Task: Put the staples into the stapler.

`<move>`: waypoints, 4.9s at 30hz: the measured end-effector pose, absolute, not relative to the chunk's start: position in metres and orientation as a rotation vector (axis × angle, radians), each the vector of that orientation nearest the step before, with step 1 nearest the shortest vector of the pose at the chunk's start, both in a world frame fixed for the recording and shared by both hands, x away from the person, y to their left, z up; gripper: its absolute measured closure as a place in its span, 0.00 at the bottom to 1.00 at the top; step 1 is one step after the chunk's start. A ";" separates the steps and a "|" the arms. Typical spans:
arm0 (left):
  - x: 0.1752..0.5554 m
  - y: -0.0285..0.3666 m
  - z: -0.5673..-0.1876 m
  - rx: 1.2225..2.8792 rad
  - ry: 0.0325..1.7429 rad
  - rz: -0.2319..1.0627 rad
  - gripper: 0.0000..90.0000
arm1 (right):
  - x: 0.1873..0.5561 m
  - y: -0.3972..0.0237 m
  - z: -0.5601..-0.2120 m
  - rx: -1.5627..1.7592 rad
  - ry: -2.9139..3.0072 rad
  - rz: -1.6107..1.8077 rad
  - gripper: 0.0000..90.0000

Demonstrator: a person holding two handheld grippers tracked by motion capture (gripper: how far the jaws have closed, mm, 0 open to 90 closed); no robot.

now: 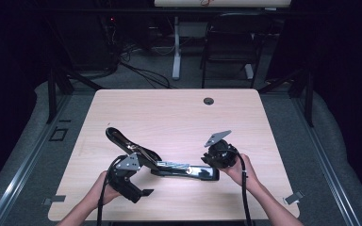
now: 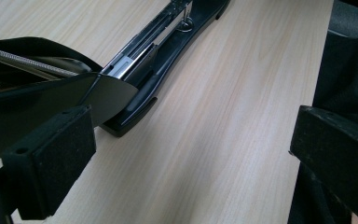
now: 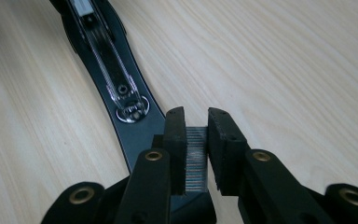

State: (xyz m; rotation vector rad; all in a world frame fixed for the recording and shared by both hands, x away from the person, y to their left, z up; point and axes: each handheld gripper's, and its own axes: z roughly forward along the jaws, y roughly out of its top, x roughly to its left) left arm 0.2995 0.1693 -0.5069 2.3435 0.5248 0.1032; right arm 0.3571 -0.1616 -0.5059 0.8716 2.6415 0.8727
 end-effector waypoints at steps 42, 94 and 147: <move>0.302 0.172 -0.509 2.350 0.545 0.100 0.00 | 0.391 -0.103 -0.496 0.608 2.775 1.056 0.87; 0.301 0.171 -0.510 2.358 0.541 0.099 0.00 | 0.388 -0.094 -0.516 0.415 2.939 1.043 0.87; 0.301 0.170 -0.511 2.367 0.537 0.100 0.00 | 0.391 -0.102 -0.523 0.316 2.979 1.014 0.86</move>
